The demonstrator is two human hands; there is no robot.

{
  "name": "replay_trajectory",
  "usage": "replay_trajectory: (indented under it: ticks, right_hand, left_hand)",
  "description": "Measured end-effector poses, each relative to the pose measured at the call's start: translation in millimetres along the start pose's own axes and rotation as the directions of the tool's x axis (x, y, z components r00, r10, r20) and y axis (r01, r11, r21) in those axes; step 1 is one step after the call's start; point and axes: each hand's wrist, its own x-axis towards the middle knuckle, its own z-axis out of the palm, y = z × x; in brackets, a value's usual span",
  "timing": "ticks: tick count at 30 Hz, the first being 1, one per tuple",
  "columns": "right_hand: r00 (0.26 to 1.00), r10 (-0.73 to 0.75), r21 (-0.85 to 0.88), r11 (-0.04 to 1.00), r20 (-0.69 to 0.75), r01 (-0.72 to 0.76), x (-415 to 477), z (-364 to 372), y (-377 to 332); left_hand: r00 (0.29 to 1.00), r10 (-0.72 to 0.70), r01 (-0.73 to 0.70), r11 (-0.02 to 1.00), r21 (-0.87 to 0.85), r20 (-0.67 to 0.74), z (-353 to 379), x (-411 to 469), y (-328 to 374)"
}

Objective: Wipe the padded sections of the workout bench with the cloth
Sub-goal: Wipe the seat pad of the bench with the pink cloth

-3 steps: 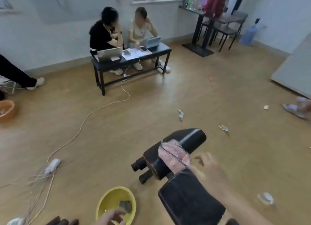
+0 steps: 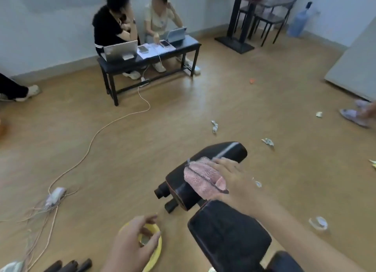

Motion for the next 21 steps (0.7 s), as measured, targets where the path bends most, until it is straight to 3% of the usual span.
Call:
replay_trajectory:
  ticks: [2,5,9,12,14,16,18,21]
  right_hand:
    - [0.982,-0.134,-0.061,0.988,0.132,0.143,23,15,8]
    - [0.963,-0.225,-0.043,0.971,0.147,0.234,41,39,21]
    - [0.963,-0.27,-0.086,0.96,-0.018,0.267,44,57,29]
    - [0.927,-0.313,-0.025,0.949,-0.207,0.315,19,77,40]
    - [0.917,-0.19,0.072,0.971,-0.35,0.229,-13,102,61]
    - [0.907,0.045,0.159,0.987,-0.419,0.025,-47,131,89]
    - [0.867,0.33,0.262,0.934,-0.374,-0.243,-71,163,122]
    - [0.753,0.638,0.375,0.746,-0.163,-0.551,-73,224,167]
  left_hand:
    - [0.999,0.049,-0.049,0.999,0.022,0.017,20,31,3]
    - [0.995,0.102,-0.102,0.995,0.011,0.009,39,49,12]
    - [0.985,0.169,-0.173,0.981,0.092,0.042,57,51,23]
    - [0.963,0.231,-0.246,0.964,0.105,0.136,76,34,27]
    - [0.946,0.233,-0.261,0.96,0.103,0.223,96,26,22]
    - [0.929,0.175,-0.215,0.972,0.091,0.326,123,28,9]
    - [0.931,0.118,-0.156,0.984,0.085,0.345,159,40,-19]
    - [0.952,-0.019,-0.023,0.991,0.133,0.306,212,74,-69]
